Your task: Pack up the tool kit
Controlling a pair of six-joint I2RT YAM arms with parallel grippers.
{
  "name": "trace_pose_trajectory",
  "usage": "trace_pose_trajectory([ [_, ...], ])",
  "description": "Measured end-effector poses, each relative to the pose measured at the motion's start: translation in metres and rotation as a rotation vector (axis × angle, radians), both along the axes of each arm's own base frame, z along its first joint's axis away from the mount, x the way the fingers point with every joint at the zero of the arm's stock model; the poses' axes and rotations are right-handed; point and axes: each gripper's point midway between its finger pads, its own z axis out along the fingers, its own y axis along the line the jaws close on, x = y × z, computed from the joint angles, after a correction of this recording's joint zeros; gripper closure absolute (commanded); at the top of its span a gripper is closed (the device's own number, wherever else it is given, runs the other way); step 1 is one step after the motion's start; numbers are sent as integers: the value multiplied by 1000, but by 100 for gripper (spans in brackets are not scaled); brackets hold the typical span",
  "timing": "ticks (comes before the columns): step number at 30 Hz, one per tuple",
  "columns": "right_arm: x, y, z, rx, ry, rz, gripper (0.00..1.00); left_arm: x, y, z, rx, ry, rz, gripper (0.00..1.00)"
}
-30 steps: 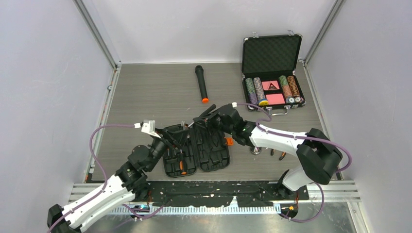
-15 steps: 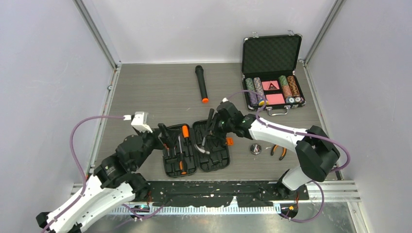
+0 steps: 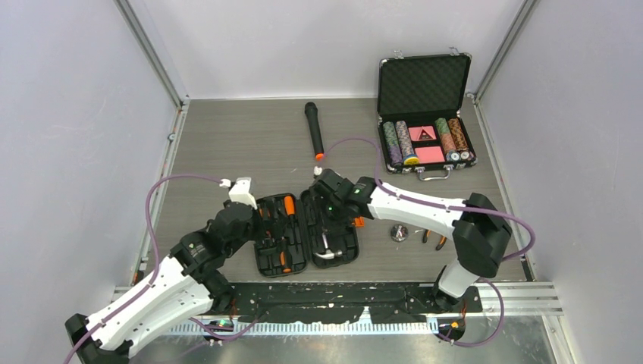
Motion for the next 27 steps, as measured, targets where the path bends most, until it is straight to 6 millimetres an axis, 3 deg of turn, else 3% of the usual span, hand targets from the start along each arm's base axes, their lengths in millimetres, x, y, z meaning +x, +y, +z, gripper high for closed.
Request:
trace_pose_trajectory([
  [4, 0, 9, -9, -32, -9, 37, 94, -3, 0, -5, -4, 12, -6, 0],
  [11, -2, 7, -31, -93, 10, 50, 95, -5, 1, -11, -3, 21, -8, 0],
  [20, 2, -2, -42, -135, 3, -25, 94, -6, -1, -12, -9, 27, -17, 0],
  [27, 1, -6, -49, -143, 10, -54, 87, -7, -2, -13, -10, 35, -25, 0],
])
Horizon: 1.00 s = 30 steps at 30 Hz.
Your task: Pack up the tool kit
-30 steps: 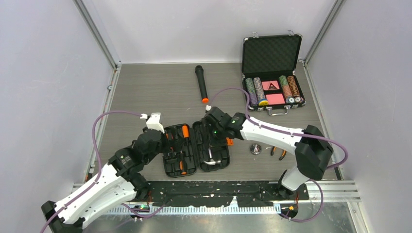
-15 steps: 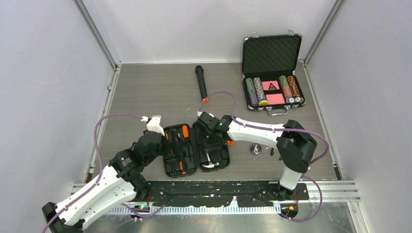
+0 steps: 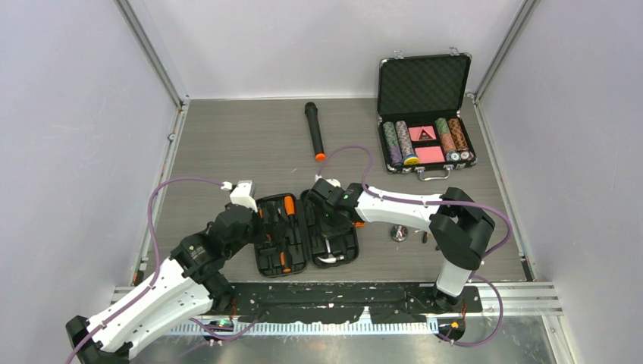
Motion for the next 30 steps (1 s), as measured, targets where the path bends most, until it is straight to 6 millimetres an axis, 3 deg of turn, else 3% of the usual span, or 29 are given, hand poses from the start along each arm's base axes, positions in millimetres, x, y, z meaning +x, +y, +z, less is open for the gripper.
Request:
trace_pose_trajectory([
  [7, -1, 4, -2, 25, 7, -12, 74, 0, -3, -2, -2, 9, -10, 0],
  [11, -1, 7, -1, 38, 11, -19, 61, -1, -5, -3, -6, 12, -17, 0],
  [17, -2, 9, 4, 58, -6, -14, 54, -1, -7, -3, -12, 16, -24, 1],
  [22, 3, -1, 28, 75, -81, -3, 55, 0, -11, -3, -17, 26, -35, 4],
  [27, 9, -7, 63, 146, -192, 16, 70, 6, -23, 3, -37, 42, -53, 14],
  [30, 1, -13, 62, 165, -201, 39, 76, 17, -35, 9, -47, 64, -63, 23],
])
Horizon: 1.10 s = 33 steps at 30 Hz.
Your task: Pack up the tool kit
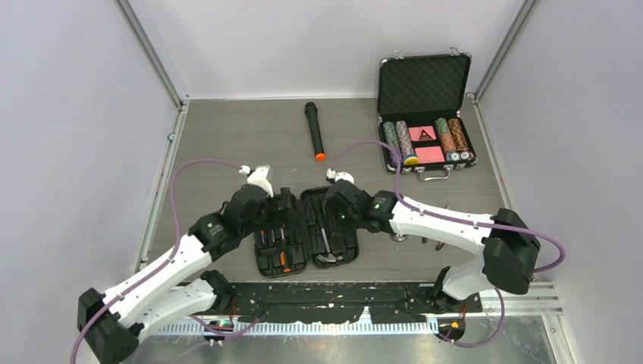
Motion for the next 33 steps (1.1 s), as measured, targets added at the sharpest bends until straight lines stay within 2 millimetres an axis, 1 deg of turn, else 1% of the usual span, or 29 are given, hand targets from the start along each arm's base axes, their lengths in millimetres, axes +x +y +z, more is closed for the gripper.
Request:
trace_pose_trajectory([
  [3, -11, -3, -14, -6, 28, 33, 81, 14, -15, 7, -15, 20, -17, 33],
  [6, -27, -3, -27, -15, 59, 75, 86, 28, -32, 9, -32, 47, -39, 48],
  [9, -41, 0, -34, -7, 82, 116, 86, 43, -49, 3, -31, 90, -58, 60],
  [13, -53, 8, -35, 4, 83, 161, 87, 58, -67, -13, -18, 156, -84, 71],
  [16, -60, 11, -38, -14, 71, 185, 87, 62, -76, -27, -4, 204, -100, 77],
  [20, -62, 14, -44, -68, 57, 195, 89, 66, -84, -42, 8, 253, -115, 82],
  [24, -62, 10, -48, -129, 40, 190, 90, 68, -89, -55, 18, 293, -126, 88],
  [26, -62, 10, -48, -144, 32, 192, 90, 69, -92, -62, 20, 311, -132, 89],
  [30, -62, 9, -50, -165, 26, 192, 90, 67, -95, -75, 27, 351, -141, 94],
  [33, -63, 7, -56, -189, 33, 194, 90, 64, -96, -85, 33, 383, -139, 97],
])
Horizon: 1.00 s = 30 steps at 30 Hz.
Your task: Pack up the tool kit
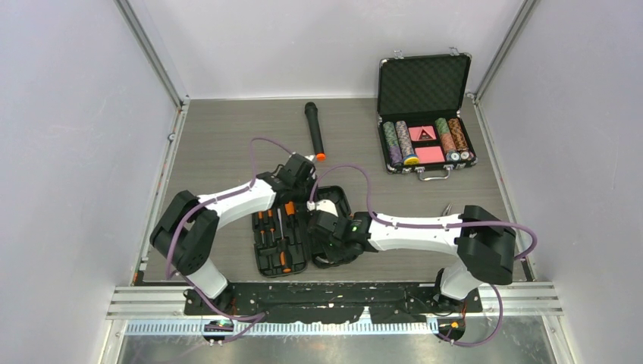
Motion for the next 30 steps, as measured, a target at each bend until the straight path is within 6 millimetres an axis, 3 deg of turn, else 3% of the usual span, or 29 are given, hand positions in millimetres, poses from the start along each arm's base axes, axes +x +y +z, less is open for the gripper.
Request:
trace_pose_trajectory([
  [19, 2, 6, -8, -78, 29, 0, 95, 8, -9, -27, -50, 95, 44, 100],
  [23, 2, 7, -8, -83, 30, 3, 94, 9, -10, -26, -67, 106, 50, 99],
  [26, 3, 6, -6, -88, 26, 13, 93, 8, -8, -24, -63, 100, 49, 89],
  [30, 7, 6, 5, -78, -1, 17, 93, 8, -1, -9, -51, 66, 49, 88],
])
